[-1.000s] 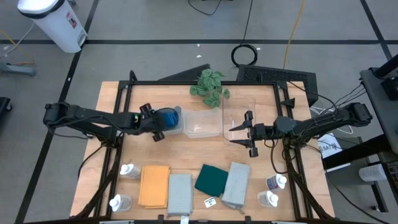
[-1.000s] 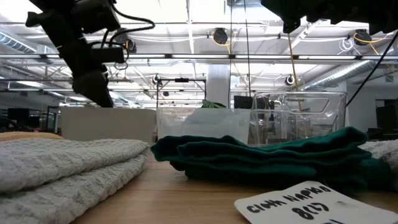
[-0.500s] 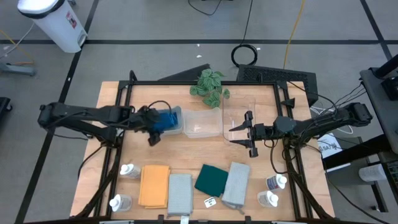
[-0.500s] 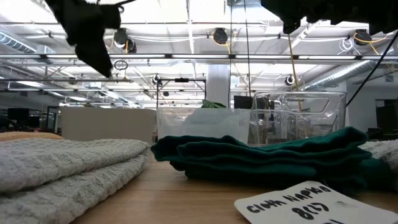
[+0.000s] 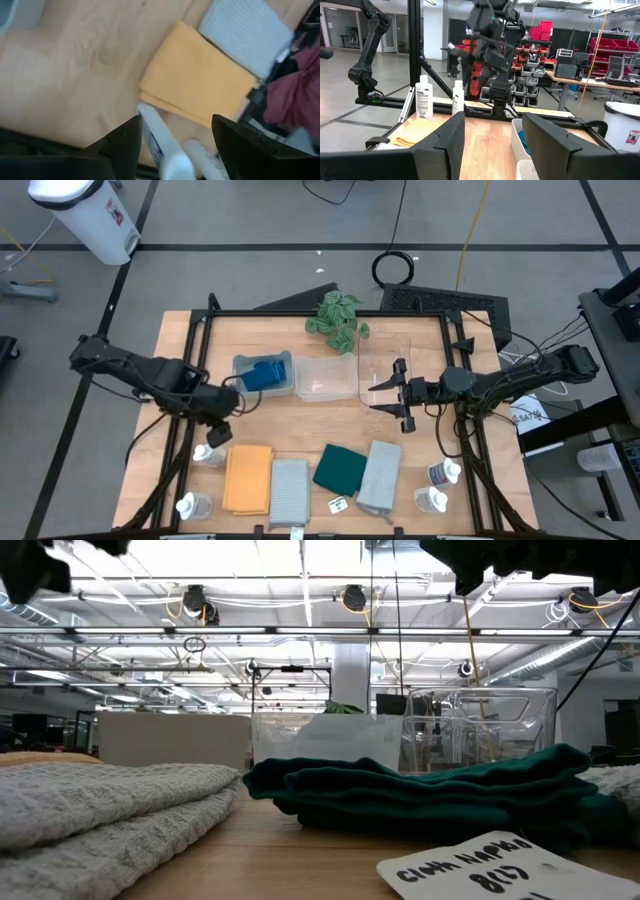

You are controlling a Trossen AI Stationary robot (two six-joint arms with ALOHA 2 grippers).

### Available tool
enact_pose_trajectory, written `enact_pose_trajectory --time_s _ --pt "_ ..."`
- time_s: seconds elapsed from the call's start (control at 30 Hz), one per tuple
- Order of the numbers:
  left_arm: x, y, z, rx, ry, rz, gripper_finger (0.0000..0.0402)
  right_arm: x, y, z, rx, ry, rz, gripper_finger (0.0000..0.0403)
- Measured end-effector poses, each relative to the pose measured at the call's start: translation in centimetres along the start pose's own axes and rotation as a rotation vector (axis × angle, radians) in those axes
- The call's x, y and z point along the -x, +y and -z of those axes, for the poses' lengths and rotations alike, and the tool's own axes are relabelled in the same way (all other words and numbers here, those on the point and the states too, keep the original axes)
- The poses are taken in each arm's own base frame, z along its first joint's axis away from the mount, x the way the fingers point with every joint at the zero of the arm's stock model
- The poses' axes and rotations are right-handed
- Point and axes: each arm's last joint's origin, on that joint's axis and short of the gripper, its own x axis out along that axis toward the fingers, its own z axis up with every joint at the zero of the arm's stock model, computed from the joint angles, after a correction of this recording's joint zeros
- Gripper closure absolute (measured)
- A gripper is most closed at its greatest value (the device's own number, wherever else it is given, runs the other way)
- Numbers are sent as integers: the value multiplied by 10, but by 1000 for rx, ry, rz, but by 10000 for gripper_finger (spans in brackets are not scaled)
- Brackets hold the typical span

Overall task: Pick & Place Kitchen Items
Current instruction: Put the white plastic restorer bottle into the white bin

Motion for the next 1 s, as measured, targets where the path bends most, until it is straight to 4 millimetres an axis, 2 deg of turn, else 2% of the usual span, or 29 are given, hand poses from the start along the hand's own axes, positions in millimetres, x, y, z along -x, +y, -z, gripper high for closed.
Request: enact_pose_trajectory --time_s 0.17,0.3,0.5,0.8,1.0 --pt "13 -7 17 72 36 -38 160 0 0 0 -15 0 0 232" --pt "12 -8 28 78 78 -89 160 0 0 0 -14 0 0 232" --pt "11 -10 38 195 107 -116 160 0 0 0 -13 1 0 232" --pt "2 -21 53 199 185 -152 160 0 0 1 -12 6 0 232" --pt "-8 -29 55 175 157 -211 160 0 0 1 -13 7 -1 232"
